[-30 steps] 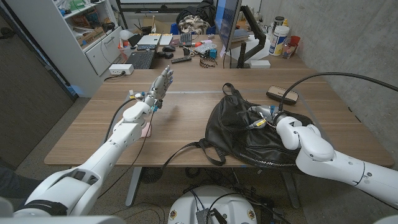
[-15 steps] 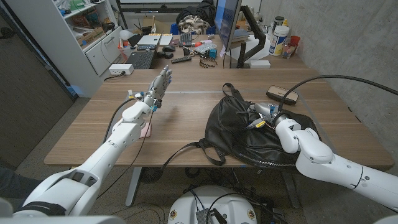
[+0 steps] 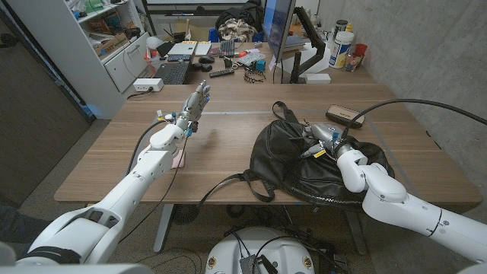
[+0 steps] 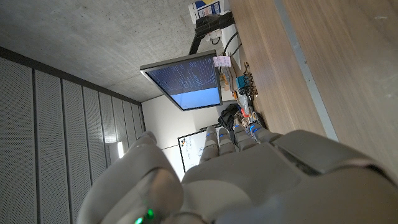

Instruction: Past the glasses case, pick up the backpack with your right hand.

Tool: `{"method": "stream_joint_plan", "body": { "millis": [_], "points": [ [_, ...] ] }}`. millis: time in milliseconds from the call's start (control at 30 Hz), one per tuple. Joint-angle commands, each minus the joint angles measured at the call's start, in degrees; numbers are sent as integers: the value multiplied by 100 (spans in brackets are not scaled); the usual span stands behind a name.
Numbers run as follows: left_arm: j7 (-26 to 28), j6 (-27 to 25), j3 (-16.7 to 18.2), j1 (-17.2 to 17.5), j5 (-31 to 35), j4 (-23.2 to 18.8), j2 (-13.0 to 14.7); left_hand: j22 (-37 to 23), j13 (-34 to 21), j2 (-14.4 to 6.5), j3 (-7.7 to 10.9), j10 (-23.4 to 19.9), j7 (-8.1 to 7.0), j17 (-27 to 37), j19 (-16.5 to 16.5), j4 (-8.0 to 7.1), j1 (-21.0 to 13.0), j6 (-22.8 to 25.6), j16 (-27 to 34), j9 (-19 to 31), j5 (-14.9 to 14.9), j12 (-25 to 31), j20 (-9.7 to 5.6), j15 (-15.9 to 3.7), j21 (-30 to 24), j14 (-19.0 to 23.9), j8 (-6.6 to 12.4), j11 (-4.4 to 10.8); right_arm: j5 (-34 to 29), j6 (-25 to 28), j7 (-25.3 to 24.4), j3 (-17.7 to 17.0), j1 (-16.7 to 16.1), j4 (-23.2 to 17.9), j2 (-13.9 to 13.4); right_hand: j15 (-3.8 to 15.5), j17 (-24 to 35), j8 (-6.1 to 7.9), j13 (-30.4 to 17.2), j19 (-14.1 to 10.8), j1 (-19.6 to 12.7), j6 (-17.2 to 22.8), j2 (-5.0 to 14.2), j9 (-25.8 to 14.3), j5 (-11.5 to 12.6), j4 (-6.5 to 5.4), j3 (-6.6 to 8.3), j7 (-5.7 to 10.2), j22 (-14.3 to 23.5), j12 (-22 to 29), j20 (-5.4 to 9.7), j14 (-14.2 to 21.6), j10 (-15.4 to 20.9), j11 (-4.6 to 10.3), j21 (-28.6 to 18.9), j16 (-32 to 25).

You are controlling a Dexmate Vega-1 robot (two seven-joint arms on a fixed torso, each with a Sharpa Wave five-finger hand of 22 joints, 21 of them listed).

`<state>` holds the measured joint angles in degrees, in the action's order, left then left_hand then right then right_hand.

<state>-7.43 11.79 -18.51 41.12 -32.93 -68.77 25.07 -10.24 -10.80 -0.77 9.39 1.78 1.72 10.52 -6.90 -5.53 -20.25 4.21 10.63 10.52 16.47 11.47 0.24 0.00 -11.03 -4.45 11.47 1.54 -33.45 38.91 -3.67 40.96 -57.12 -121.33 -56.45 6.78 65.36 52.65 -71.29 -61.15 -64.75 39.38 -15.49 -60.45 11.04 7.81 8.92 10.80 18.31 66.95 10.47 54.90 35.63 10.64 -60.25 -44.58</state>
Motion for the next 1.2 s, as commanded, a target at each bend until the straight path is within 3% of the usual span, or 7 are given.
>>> {"method": "stream_joint_plan", "body": {
  "millis": [33, 600, 1200],
  "points": [
    [-5, -32, -27, -47, 12, 69, -21, -24, -23, -60, -43, -29, 15, 16, 6, -5, -16, 45, 28, 27, -2, 42, 40, 0, -26, -32, 37, 7, 7, -114, -270, -137, -71, 83, 91, 572, 19, 49, -4, -19, -2133, -24, 2107, -35, 26, -9, -48, 67, -11, 143, 286, 167, 13, -18, -60, -74],
    [-140, -14, -89, -217, 38, 313, -107, -25, -24, -71, -55, -26, 11, 16, 2, -4, -21, 65, 30, 27, -9, 38, 47, 3, -32, -27, 36, -9, -240, 477, -261, -484, -327, -663, -226, 585, -237, 40, 8, 111, -2167, -59, 2193, -22, 54, -31, -188, 92, -69, 704, 279, 136, -167, -1, -231, -115],
    [-197, -41, -130, -334, 103, 377, -136, -26, -25, -84, -68, -34, 26, 16, -13, -2, -28, 74, 29, 28, -16, 39, -18, 4, -34, -26, 30, -23, -313, 825, -341, -796, -530, -1129, -453, 587, -368, 61, 14, 208, -2186, -82, 2221, -34, 60, -34, -272, 94, -98, 1094, 276, 184, -290, 1, -427, -193]
  ]
}}
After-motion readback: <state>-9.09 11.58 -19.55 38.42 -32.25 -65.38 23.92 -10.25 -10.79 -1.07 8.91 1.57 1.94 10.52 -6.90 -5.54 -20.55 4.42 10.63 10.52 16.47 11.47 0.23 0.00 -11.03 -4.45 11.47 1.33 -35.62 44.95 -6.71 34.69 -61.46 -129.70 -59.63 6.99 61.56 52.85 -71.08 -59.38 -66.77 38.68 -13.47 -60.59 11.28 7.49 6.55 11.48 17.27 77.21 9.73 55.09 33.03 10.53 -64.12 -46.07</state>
